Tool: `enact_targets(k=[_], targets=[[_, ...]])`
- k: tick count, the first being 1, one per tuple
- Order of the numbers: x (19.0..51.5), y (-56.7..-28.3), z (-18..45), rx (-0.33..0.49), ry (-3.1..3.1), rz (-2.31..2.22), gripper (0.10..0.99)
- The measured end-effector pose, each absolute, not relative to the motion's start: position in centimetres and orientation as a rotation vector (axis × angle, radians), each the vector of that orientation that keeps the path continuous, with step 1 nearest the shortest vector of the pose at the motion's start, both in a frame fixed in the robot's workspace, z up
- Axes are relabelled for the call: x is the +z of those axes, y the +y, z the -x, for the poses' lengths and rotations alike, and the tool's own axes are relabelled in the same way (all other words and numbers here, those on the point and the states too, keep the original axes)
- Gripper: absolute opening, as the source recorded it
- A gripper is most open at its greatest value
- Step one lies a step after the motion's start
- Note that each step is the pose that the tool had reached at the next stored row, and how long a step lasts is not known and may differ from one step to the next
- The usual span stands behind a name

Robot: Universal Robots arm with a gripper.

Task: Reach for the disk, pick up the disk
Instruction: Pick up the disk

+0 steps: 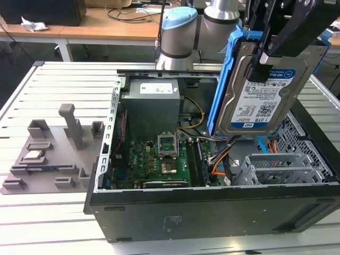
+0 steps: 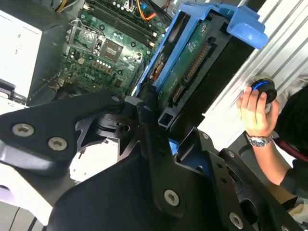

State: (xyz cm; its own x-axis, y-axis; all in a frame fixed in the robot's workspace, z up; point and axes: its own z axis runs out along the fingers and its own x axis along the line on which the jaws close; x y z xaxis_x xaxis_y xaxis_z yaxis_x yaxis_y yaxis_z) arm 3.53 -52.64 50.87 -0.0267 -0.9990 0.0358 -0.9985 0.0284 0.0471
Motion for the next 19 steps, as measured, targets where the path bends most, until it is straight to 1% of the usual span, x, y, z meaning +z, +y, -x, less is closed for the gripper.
enact_targets(k=[2, 5, 19], targets=[[50.9, -53.3, -3.5, -0.031, -2.217, -2.158, 0.365], [50.8, -53.8, -3.6, -0.035, -2.219, -2.160, 0.365], [50.7, -53.8, -9.0, -0.027, -2.215, -2.155, 0.365]])
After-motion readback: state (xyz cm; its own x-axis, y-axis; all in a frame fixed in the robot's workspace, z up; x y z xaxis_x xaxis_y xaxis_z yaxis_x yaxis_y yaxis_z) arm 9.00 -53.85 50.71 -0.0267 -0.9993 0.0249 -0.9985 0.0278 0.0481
